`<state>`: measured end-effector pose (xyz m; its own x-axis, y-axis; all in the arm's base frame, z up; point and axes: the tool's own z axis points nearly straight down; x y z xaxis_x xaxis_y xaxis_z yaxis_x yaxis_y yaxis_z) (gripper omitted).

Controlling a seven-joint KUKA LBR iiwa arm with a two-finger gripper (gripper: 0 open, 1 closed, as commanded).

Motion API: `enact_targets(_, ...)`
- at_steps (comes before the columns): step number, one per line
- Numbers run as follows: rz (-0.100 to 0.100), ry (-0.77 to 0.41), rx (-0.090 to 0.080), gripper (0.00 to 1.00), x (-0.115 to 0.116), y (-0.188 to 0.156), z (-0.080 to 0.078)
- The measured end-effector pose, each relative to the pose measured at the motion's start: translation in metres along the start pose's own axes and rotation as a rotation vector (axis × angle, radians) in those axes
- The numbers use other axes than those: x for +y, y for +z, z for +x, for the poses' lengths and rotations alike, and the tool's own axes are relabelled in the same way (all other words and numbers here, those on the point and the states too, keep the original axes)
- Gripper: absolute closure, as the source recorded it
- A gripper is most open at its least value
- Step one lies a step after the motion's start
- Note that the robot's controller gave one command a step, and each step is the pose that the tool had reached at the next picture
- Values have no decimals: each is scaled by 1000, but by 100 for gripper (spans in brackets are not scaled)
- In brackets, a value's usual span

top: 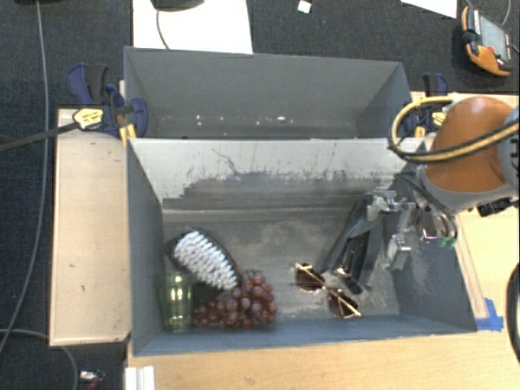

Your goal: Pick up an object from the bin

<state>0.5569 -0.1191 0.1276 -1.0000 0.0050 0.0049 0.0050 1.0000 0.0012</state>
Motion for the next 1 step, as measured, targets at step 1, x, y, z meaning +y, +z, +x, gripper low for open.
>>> enact_targets(1, 2, -5, -8, 0, 0, -4, -2)
